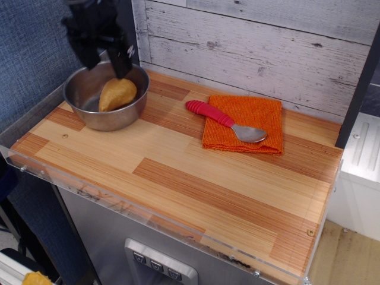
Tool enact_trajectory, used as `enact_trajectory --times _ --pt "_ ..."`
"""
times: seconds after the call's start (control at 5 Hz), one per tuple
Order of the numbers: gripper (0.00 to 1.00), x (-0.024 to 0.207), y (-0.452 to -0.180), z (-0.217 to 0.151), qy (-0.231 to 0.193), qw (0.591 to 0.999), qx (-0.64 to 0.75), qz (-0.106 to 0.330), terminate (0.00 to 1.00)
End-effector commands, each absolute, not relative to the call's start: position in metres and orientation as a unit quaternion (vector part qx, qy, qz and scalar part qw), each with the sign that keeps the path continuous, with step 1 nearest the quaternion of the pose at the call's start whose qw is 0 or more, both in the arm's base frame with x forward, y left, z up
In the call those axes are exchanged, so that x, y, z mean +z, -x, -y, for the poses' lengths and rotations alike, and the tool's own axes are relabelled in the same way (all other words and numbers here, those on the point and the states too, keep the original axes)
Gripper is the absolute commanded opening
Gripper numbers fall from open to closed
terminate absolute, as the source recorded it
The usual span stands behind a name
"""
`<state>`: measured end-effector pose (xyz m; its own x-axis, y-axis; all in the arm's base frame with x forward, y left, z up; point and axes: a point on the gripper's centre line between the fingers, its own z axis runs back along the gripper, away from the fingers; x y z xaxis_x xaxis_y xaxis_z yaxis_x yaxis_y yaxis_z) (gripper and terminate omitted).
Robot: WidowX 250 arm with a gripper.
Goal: Put the chicken piece in the pot
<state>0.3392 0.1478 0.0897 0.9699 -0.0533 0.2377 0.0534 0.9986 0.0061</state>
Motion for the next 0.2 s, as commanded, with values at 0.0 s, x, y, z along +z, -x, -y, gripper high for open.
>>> enact_trajectory --times 0.0 --pt "1.00 0.1541 -0.3309 -0.1263 0.003 0.982 -0.063 0.177 1.00"
